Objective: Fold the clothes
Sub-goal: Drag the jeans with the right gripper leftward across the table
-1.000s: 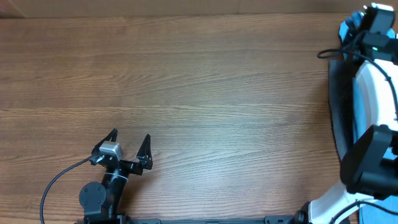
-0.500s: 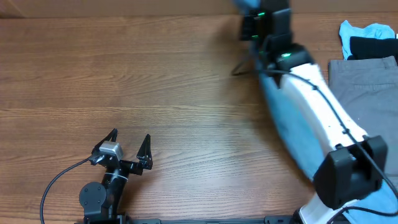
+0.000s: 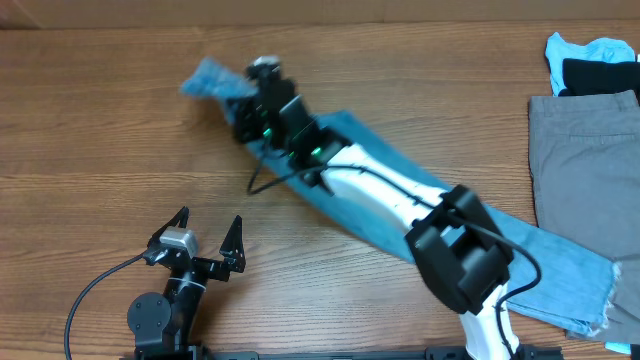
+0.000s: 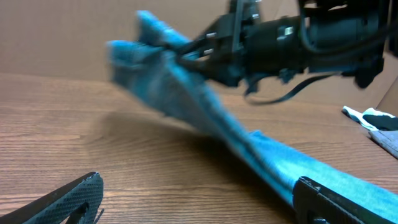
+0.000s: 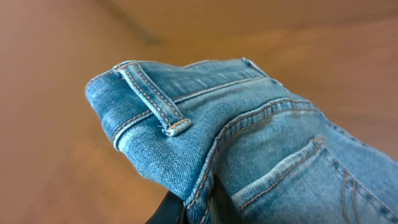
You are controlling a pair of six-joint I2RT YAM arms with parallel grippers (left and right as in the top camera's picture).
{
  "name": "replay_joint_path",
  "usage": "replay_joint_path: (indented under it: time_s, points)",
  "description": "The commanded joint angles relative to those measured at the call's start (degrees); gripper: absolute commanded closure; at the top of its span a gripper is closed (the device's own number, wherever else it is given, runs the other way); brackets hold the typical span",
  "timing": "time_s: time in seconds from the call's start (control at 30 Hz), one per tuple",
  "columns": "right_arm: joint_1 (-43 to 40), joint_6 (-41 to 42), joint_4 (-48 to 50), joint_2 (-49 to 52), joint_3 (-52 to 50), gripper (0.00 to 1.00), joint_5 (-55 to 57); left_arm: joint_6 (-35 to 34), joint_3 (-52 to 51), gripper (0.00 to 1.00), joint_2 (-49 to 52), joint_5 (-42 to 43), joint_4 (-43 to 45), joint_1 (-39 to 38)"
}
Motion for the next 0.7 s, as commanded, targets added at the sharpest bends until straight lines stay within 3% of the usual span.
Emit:
replay_joint_path:
  time_s: [0.0,0.1,0.13,0.17,0.2,0.23,0.3,0.33,0.67]
  points:
    - [3.98,3.26,3.58,-1.64,1.81,0.90,-2.84,-0.33,-0.17,0.00,-0.50,0.46,-0.07,-0.26]
    - [5.11,3.19,4.92,-1.66,2.12,0.66,-2.86,-0.33,-0.17,0.00,-0.50,0.46,-0.07,-0.26]
    - [4.98,2.80,4.55,-1.66,2.58,0.65,-2.82,-0.33,-0.17,0.00,-0.50,0.46,-0.07,-0.26]
    - [4.42,2.62,3.82,-1.75,3.23,0.57,-2.89,-0.33,-0.17,0.00,-0.50,0.46,-0.07,-0.26]
    - [3.98,2.62,2.93,-1.86,3.82,0.45,-2.86,-0.33,-0.17,0.00,-0.50,0.46,-0.07,-0.26]
    - [3.19,2.40,1.07,-2.12,4.96,0.23,-2.84,-0.33,-0.17,0.00,-0.50,0.46,-0.07,-0.26]
    - [1.88,1.25,-2.36,-2.67,6.93,0.12,-2.84,-0.33,-0.17,0.00,-0.50,0.44,-0.07,-0.26]
    - [0.50,-0.17,-6.43,-3.32,8.92,0.00,-2.69,-0.33,-0.17,0.00,-0.50,0.46,-0.07,-0.26]
    - [-12.09,-1.51,-43.98,-15.17,18.67,0.00,-0.02,-0.33,-0.17,0.00,-0.50,0.46,-0.07,-0.26]
